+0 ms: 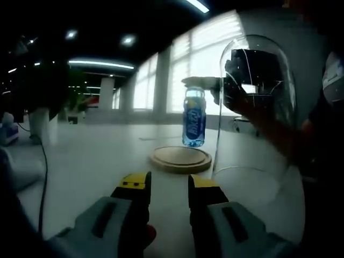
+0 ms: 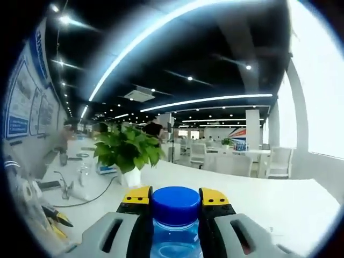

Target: Open the cover put in the Mizone put the cover back on

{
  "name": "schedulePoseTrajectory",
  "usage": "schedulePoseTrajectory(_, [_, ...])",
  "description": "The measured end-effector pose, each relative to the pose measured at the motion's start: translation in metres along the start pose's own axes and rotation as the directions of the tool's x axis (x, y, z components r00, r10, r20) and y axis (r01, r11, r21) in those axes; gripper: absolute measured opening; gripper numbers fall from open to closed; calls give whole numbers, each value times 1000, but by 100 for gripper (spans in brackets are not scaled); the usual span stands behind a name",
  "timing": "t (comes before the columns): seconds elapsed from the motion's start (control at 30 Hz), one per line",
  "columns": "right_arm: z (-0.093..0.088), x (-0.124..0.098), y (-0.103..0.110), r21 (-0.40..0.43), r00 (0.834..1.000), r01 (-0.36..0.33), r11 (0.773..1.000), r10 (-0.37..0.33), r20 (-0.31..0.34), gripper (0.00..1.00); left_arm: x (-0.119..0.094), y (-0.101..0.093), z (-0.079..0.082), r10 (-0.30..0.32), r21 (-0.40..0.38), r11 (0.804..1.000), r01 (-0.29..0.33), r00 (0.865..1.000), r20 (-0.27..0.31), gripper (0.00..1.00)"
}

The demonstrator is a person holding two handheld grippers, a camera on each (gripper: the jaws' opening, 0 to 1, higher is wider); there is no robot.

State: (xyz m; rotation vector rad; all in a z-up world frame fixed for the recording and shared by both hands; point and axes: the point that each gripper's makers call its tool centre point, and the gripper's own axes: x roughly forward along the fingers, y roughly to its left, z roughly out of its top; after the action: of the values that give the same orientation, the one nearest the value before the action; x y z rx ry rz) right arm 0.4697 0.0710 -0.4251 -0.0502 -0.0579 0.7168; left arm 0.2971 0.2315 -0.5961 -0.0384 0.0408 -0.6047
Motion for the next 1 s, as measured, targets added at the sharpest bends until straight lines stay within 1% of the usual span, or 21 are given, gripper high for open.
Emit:
schedulePoseTrajectory(0.1, [2, 4, 12, 22, 999, -48, 999, 48, 9, 25, 0, 0, 0, 0, 0, 1000, 0, 1000, -1, 22])
schedulePoseTrajectory(0.2, [-1, 11, 26, 33, 995, -98, 995, 98, -2, 25, 0, 0, 0, -2, -8, 1000, 2, 1000, 0, 22])
schedulePoseTrajectory(0.33, [-6, 19, 43, 19, 992, -125, 992, 125, -14, 25, 0, 0, 1, -2, -11, 1000, 2, 1000, 3, 22])
schedulePoseTrajectory(0.43, [-9, 23, 46, 18, 992, -128, 992, 128, -19, 25, 0, 0, 1, -1, -5, 1000, 1, 1000, 4, 22])
schedulePoseTrajectory(0.6, [-10, 25, 50, 8, 992, -123, 992, 123, -26, 25, 0, 0, 1, 2, -9, 1000, -2, 1000, 5, 22])
schedulePoseTrajectory(0.77, [-11, 24, 44, 31, 994, -107, 994, 108, -31, 25, 0, 0, 2, 5, -5, 1000, -5, 1000, 8, 22])
schedulePoseTrajectory(0.8, [-12, 17, 54, 28, 993, -111, 993, 112, -33, 25, 0, 0, 2, 5, -3, 1000, -5, 1000, 7, 22])
schedulePoseTrajectory(0.83, [-14, 14, 58, 25, 994, -109, 994, 110, -30, 25, 0, 0, 2, 4, -3, 1000, -4, 1000, 5, 22])
schedulePoseTrajectory(1.0, [-13, 14, 58, 41, 994, -105, 994, 106, -16, 26, 0, 1, 2, 4, -4, 1000, -3, 1000, 7, 22])
